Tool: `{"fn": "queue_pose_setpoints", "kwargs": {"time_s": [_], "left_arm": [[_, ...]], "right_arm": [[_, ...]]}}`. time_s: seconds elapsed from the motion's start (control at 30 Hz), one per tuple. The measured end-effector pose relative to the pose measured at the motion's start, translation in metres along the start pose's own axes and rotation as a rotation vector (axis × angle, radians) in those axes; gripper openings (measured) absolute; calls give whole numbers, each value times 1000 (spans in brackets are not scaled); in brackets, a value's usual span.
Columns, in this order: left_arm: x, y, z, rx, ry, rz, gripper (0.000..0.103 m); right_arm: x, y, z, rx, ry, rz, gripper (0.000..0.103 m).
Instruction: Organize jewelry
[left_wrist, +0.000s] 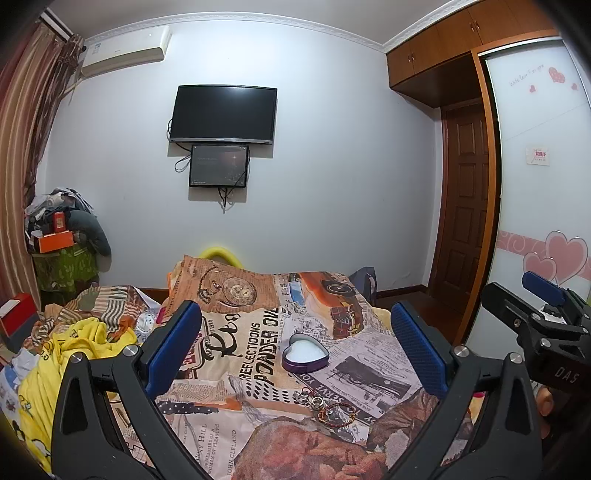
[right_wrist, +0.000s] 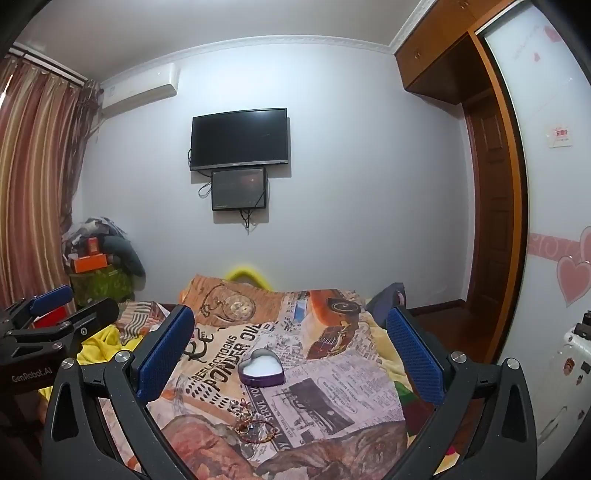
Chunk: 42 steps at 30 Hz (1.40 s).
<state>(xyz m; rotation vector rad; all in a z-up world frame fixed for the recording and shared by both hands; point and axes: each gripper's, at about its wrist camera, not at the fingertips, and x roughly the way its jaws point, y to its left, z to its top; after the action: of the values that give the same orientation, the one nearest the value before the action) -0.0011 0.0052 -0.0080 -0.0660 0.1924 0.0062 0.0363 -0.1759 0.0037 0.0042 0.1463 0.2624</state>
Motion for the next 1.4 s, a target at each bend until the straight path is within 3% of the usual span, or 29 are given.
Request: {"fn": "queue_pose_setpoints", "kwargs": {"time_s": [1.4], "left_arm": [[0, -1, -2, 0, 4, 0, 103]], "right_arm": [[2, -1, -4, 15, 4, 32, 103]]}}
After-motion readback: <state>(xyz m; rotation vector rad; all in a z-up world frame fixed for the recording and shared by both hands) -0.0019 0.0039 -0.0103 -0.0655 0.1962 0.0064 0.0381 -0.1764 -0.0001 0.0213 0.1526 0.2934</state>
